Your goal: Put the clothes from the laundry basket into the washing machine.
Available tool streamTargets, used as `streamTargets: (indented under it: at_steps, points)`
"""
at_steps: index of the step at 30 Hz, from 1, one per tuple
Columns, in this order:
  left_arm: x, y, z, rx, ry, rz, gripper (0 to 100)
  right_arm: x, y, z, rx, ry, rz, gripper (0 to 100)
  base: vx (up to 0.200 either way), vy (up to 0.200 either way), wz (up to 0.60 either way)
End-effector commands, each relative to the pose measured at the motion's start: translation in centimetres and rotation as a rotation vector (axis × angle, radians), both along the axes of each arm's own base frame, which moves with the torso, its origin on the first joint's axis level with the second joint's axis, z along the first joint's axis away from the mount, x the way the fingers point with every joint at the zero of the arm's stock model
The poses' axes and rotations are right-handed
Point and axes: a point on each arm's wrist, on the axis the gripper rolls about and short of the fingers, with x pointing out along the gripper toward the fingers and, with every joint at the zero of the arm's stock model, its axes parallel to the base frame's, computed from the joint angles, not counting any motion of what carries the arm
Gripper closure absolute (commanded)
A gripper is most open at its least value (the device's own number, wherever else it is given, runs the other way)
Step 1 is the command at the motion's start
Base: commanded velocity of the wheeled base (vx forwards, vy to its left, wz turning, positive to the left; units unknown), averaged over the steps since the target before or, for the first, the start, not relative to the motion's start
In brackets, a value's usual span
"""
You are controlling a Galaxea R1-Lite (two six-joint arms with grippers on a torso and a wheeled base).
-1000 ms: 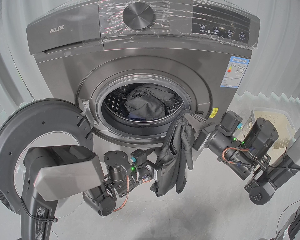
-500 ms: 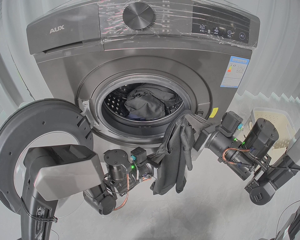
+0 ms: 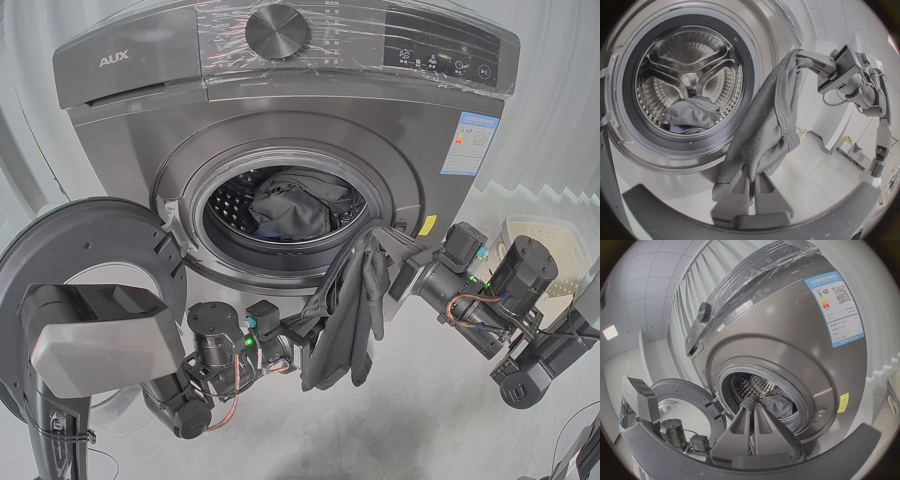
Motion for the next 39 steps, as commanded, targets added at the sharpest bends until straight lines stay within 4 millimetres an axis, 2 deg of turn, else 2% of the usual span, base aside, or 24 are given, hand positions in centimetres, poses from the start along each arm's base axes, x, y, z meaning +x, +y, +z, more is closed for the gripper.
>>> streamTargets:
  at_steps: [1,12,24,25,39]
  points:
    - [-0.6,0.4,0.9,-0.004,-0.009,-0.003,0,0.0,0.1,-0.1,-0.001,0.001,0.005,100,0.000,0.000,0.00]
    - [1.1,-0.4,-0.2,-0.017,-0.014,0.010,0,-0.2,0.3,0.1,0.002,-0.002,0.011,100,0.000,0.000,0.00]
    - [1.6,-0.7,-0.3,-0.023,-0.029,0.013,0,-0.3,0.2,0.1,0.001,-0.001,0.011,100,0.000,0.000,0.00]
    - [1.6,-0.7,-0.2,-0.024,-0.030,0.013,100,-0.3,0.2,0.1,0.001,-0.001,0.011,100,0.000,0.000,0.00]
    - [1.8,-1.0,0.4,-0.042,-0.049,0.011,100,-0.2,0.2,0.0,0.001,0.000,0.009,100,0.000,0.000,0.00]
